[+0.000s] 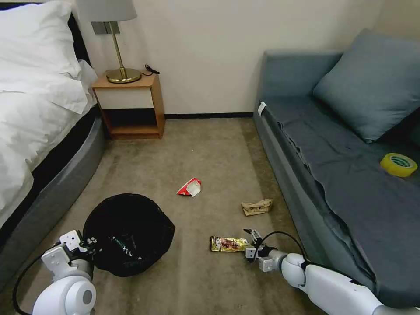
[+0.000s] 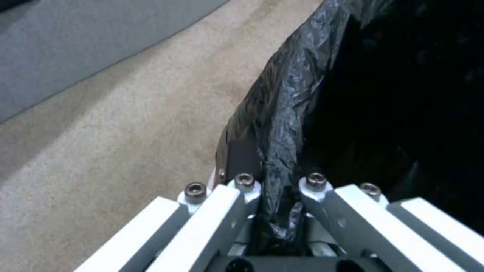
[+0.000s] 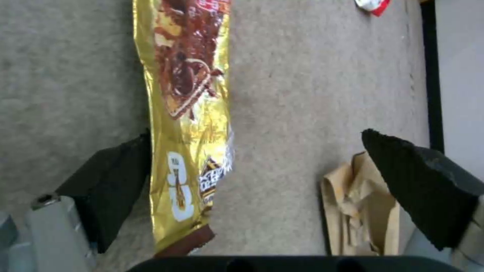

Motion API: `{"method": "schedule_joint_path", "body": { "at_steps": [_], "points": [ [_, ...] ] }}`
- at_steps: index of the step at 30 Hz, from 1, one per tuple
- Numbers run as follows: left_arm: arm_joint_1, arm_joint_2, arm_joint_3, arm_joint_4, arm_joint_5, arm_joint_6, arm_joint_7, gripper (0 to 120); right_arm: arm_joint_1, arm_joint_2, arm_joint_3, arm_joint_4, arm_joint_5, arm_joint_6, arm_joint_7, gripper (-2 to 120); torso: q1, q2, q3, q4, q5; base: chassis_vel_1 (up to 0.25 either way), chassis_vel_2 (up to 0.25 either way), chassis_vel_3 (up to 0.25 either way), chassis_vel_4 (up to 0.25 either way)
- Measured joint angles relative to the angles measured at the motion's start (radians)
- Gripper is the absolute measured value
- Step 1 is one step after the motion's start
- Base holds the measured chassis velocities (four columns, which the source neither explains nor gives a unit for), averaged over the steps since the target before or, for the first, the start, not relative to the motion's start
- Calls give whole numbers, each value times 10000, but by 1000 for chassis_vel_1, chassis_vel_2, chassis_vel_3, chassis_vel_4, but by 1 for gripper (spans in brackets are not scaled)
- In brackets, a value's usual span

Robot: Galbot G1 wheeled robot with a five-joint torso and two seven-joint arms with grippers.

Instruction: Pick up the trash bin, then pick up the garbage on the floor and place it into the trash bin.

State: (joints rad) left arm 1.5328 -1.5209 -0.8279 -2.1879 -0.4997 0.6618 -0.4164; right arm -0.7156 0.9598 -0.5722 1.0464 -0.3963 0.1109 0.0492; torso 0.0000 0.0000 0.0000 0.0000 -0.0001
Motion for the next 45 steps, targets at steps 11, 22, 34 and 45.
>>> {"method": "schedule_joint_path", "body": {
  "at_steps": [11, 22, 34, 45],
  "points": [
    [35, 17, -30, -57, 7, -1, 1, 3, 72, 307, -2, -441, -11, 91, 55, 100, 0, 0, 0, 0, 0, 0, 0, 0, 0],
    [42, 22, -46, -58, 4, -10, 2, 3, 41, 454, -6, -640, -12, 265, 110, 70, 0, 0, 0, 0, 1, 0, 0, 0, 0],
    [45, 22, -42, -41, 3, -29, 2, 3, -39, 585, 35, -910, -39, 497, 139, 27, 0, 0, 0, 0, 1, 0, 0, 0, 0],
    [50, 14, -38, -10, 3, -38, 2, 3, -33, 686, 43, -1012, -45, 667, 164, 0, 0, 0, 0, 0, 0, 0, 0, 0, 0]
  ]
}}
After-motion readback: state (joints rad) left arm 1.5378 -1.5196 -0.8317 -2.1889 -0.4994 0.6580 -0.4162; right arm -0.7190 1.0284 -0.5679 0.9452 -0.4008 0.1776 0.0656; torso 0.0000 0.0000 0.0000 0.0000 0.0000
